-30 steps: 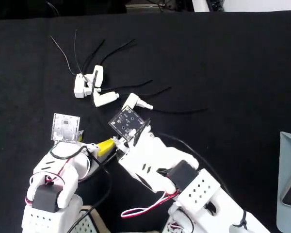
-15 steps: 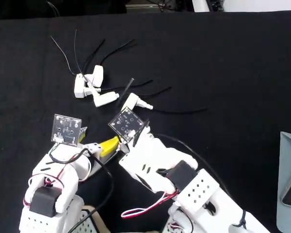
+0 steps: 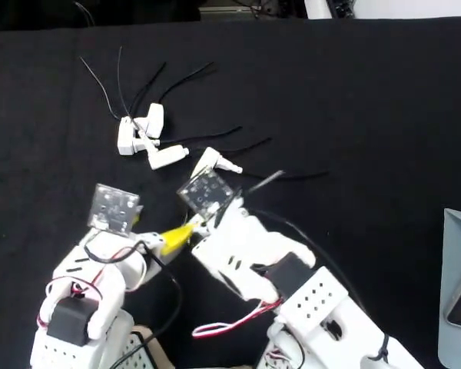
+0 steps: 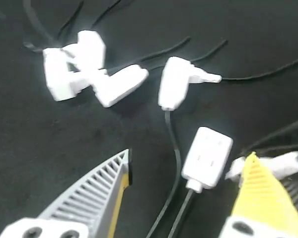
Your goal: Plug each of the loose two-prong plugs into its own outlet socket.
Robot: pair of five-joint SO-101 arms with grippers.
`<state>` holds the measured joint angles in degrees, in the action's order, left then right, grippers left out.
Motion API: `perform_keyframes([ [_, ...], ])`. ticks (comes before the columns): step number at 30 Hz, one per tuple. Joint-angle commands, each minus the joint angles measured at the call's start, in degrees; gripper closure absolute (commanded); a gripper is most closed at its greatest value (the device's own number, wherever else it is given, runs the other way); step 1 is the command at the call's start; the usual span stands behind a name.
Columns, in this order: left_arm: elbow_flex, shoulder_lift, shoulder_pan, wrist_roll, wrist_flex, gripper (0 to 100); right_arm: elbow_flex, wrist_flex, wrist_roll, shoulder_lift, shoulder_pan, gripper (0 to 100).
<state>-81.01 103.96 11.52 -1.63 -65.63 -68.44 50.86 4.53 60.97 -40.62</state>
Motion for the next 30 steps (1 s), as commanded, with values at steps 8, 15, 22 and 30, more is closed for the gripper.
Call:
perform_keyframes([
  [8,1.5,0.4,-11.1,1.2,-0.2,72,1.9,-11.7,3.7,-10.8,5.4,98.5],
  [15,1.2,0.3,-11.1,1.1,-0.2,72,7.9,-14.2,5.5,-24.6,8.8,98.6],
  [22,1.2,0.3,-11.2,1.1,-0.2,72,11.0,-14.2,5.5,-29.9,9.1,98.6],
  [30,1.0,0.3,-11.2,1.1,-0.3,72,12.7,-15.9,6.9,-33.4,12.0,98.6],
])
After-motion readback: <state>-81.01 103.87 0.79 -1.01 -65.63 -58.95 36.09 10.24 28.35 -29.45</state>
